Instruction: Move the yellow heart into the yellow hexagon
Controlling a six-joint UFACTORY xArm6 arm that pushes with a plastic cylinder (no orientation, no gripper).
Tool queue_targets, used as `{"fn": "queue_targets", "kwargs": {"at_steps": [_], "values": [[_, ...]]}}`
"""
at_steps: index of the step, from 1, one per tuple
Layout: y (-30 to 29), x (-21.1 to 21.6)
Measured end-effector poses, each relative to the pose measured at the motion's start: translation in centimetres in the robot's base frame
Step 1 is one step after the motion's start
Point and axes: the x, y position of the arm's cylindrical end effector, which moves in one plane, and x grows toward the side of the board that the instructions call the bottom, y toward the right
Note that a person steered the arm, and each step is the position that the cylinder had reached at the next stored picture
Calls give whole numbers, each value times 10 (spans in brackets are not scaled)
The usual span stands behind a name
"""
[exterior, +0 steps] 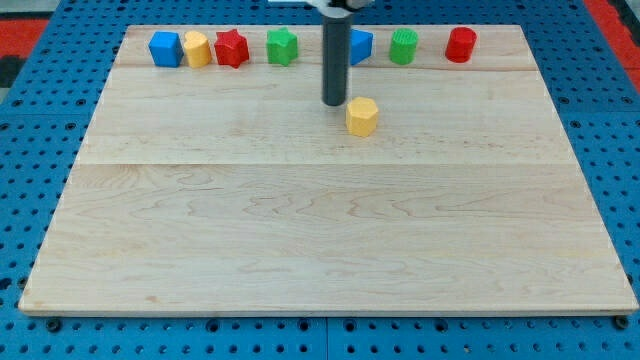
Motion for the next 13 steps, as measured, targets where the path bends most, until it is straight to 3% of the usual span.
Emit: {"fn": "queue_targets", "kwargs": {"at_steps": [2,3,4,5,7,9,11,13], "values": [[-198,1],[-292,-22],[-293,-35],[-282,-92],[-155,-134],[-152,-85],[-132,-6],[-261,-13]]}}
